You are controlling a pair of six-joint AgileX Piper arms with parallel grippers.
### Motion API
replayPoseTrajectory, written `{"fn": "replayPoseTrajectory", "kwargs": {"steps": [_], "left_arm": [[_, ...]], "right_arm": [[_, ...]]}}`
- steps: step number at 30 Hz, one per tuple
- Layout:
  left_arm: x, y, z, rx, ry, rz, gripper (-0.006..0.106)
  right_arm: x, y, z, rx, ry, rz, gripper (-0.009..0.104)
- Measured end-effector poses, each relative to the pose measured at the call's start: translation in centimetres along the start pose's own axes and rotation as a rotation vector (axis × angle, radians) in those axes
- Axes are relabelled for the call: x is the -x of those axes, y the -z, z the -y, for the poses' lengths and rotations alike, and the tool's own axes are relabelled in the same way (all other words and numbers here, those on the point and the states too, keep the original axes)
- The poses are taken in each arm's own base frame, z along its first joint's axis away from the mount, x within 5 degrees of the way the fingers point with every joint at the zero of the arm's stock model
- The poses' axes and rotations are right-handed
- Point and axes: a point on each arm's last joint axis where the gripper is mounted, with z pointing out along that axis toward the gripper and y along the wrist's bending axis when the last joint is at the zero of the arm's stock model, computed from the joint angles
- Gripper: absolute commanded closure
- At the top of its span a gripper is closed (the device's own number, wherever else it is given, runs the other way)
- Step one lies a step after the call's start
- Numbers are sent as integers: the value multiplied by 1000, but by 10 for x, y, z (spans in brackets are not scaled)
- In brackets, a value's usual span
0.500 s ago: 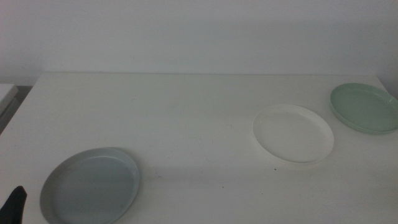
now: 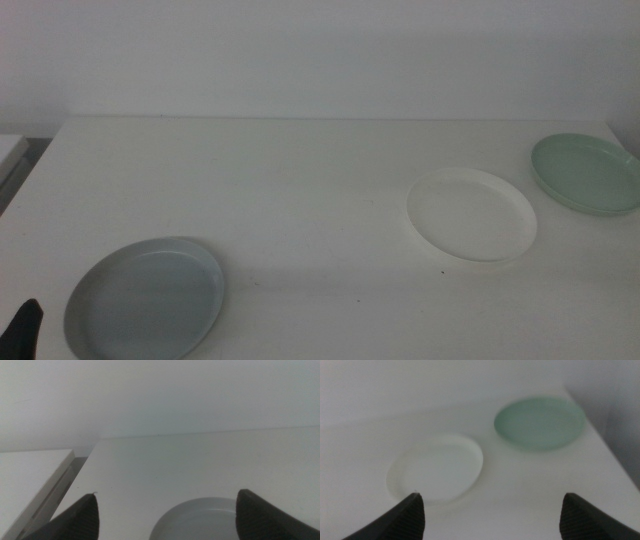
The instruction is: Stack the three bowls on top of each other.
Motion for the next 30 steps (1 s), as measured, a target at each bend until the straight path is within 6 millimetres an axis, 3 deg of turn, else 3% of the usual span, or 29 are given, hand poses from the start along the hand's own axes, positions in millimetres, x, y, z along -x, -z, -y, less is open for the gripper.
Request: {"fn": "replayPoseTrajectory", "kwargs": {"steps": [6, 9, 20, 23, 30], "left_arm": [[0, 0, 0, 0, 0, 0, 7], [0, 0, 0, 0, 0, 0, 7], [0, 0, 0, 0, 0, 0, 7], [0, 0, 0, 0, 0, 0, 7], [0, 0, 0, 0, 0, 0, 7]], "right_arm": [[62, -10, -15, 0, -31, -342, 2], [83, -14, -20, 2, -34, -415, 2], [98, -29, -23, -5, -35, -532, 2], [105, -50, -25, -3, -45, -619, 2], [115, -130, -32, 2, -23, -783, 2]]}}
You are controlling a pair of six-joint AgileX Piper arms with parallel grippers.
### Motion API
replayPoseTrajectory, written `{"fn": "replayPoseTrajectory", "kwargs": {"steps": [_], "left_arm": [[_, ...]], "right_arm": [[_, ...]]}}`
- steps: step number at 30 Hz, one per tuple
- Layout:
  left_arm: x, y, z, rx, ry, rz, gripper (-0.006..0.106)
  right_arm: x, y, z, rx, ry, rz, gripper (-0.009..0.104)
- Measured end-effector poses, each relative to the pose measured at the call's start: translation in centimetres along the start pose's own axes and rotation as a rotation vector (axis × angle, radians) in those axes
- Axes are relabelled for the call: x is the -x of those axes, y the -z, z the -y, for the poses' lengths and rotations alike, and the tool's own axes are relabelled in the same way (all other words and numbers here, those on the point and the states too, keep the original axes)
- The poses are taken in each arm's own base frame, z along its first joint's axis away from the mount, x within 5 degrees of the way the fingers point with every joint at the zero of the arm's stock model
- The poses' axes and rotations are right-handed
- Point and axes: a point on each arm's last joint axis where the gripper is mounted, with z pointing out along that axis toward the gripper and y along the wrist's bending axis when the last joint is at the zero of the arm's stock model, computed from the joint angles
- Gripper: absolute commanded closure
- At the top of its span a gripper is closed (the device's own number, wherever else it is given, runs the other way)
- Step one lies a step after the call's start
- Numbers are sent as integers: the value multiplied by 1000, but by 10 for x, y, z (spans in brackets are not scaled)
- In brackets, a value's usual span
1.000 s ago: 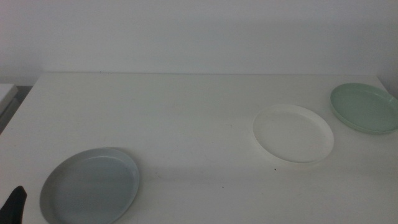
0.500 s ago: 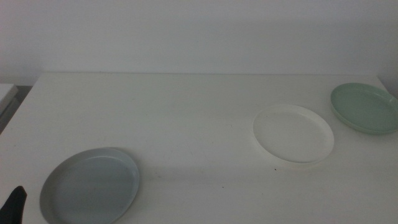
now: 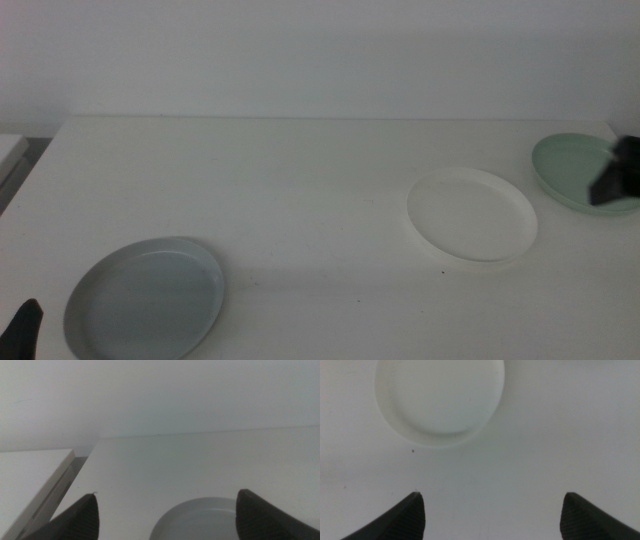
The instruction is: Stack the three bowls on top of each other.
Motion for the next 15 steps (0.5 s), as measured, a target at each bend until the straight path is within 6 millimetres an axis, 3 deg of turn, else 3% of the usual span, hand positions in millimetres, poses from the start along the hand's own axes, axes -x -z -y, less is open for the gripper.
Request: {"fn": "replayPoseTrajectory", "kwargs": {"steps": [7, 12, 15], "left_arm": [[0, 0, 0, 0, 0, 0, 7], [0, 0, 0, 0, 0, 0, 7], [0, 0, 0, 0, 0, 0, 7]], "right_arm": [[64, -62, -13, -58, 61, -92, 6], [97, -113, -17, -78, 69, -141, 29], [106, -143, -16, -84, 67, -183, 34]]}}
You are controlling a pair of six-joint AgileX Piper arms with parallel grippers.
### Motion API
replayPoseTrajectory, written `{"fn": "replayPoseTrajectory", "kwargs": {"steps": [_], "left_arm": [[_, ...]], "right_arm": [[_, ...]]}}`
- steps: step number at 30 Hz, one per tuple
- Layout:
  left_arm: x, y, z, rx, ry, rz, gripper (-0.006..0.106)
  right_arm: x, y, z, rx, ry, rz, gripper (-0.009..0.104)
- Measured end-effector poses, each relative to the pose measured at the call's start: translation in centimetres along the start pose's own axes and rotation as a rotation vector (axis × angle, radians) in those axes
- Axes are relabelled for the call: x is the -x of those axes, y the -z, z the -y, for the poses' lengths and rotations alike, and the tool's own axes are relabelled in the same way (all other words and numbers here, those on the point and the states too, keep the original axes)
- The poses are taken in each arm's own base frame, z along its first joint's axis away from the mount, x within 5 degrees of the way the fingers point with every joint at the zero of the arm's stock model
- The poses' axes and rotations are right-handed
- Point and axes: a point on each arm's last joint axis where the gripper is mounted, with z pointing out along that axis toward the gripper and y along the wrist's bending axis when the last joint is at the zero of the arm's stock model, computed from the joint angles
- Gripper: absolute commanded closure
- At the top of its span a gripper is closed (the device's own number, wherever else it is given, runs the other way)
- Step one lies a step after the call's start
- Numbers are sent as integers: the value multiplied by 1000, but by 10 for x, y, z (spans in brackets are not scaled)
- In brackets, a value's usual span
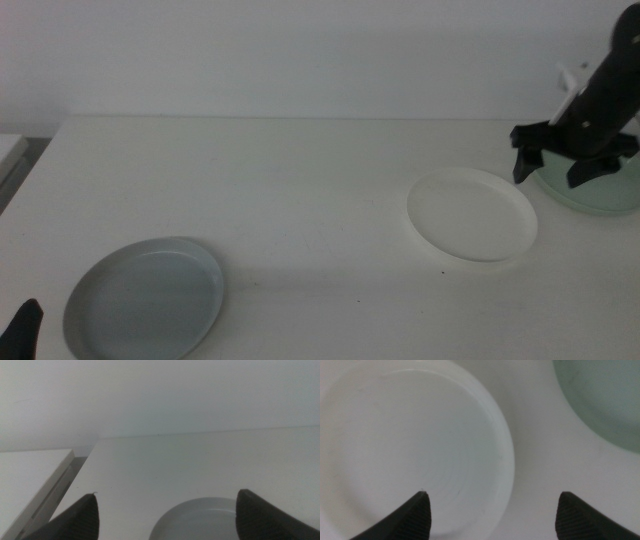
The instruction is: Stack the three bowls on top of each other.
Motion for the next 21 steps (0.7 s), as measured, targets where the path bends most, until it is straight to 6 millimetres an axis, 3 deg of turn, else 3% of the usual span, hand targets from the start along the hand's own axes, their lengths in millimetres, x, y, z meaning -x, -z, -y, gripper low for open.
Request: {"fn": "replayPoseTrajectory", "kwargs": {"steps": [10, 15, 18, 21], "left_arm": [[0, 0, 0, 0, 0, 1, 7], [0, 0, 0, 0, 0, 1, 7], [0, 0, 0, 0, 0, 1, 7], [0, 0, 0, 0, 0, 1, 7]], "right_arm": [[5, -62, 4, -22, -3, -127, 34], [3, -84, 5, -30, -4, -173, 42], [3, -93, 6, -32, -6, -190, 57], [4, -94, 6, -30, -7, -189, 88]]}}
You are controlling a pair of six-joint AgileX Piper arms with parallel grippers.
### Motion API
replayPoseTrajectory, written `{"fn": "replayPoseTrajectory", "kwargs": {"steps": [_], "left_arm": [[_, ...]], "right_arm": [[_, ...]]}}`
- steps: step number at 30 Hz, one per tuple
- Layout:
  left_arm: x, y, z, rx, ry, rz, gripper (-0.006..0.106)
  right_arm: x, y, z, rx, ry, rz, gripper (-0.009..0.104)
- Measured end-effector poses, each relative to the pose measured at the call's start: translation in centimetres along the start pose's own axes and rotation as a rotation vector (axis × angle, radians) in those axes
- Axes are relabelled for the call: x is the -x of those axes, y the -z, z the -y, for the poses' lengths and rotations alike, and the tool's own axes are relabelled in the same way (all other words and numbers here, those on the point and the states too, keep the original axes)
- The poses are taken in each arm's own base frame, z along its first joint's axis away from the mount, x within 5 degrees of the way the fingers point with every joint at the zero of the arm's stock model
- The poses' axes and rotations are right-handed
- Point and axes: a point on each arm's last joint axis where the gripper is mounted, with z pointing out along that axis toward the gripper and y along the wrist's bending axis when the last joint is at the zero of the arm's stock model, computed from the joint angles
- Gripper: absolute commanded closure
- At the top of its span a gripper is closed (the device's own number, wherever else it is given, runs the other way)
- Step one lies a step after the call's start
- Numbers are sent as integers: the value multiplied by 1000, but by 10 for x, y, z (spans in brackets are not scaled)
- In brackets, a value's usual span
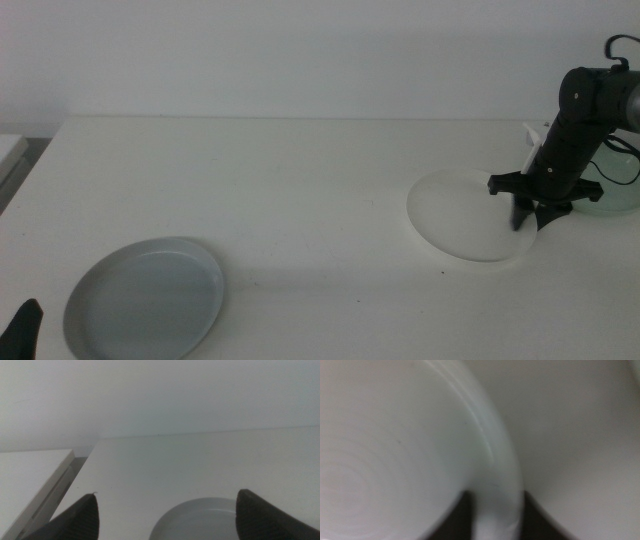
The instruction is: Stack the three bowls on top of each other.
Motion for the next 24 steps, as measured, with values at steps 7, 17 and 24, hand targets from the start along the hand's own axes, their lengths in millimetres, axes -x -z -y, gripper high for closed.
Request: {"fn": "replayPoseTrajectory", "kwargs": {"steps": [7, 17, 24], "left_arm": [[0, 0, 0, 0, 0, 0, 7], [0, 0, 0, 0, 0, 0, 7], [0, 0, 0, 0, 0, 0, 7]], "right_arm": [[2, 2, 2, -20, 6, 8, 95], [-4, 65, -17, -30, 65, 143, 95], [-13, 123, -74, 1, 187, 269, 95]]}}
